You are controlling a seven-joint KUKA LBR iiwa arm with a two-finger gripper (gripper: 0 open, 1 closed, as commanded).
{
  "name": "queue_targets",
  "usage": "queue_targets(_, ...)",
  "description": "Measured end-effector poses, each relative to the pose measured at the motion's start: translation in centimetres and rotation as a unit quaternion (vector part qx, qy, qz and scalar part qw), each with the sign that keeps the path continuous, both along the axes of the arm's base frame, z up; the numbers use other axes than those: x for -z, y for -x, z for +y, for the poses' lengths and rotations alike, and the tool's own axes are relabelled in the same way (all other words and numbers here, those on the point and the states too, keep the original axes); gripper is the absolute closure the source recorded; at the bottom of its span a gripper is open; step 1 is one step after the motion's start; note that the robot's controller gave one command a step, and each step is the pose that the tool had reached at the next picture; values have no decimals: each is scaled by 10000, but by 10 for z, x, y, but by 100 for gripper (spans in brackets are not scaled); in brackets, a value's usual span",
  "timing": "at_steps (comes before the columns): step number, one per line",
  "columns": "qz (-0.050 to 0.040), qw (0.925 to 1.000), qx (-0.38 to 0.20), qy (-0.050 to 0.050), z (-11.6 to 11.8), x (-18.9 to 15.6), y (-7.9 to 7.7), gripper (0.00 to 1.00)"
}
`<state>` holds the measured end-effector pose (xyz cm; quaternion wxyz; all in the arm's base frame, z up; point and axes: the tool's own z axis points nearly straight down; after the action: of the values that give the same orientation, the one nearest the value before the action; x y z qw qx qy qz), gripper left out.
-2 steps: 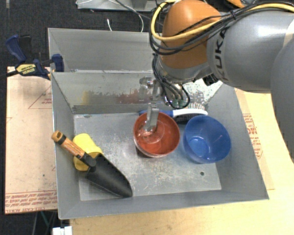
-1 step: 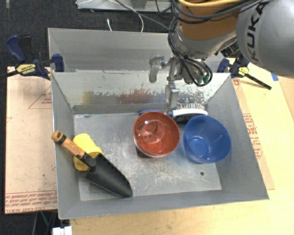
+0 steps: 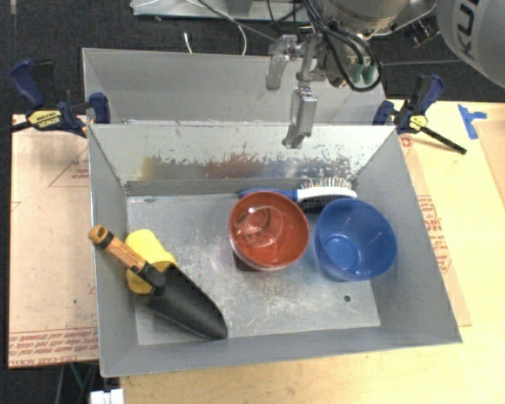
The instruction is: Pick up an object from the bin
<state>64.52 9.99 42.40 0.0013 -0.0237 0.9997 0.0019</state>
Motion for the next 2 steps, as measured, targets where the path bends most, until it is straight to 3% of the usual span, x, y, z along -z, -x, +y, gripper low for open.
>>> queue_targets(1,-31,9956,-942,7,-11,79,-2,0)
queue_targets(2,-69,9999,-151,-15,22,62,8,0)
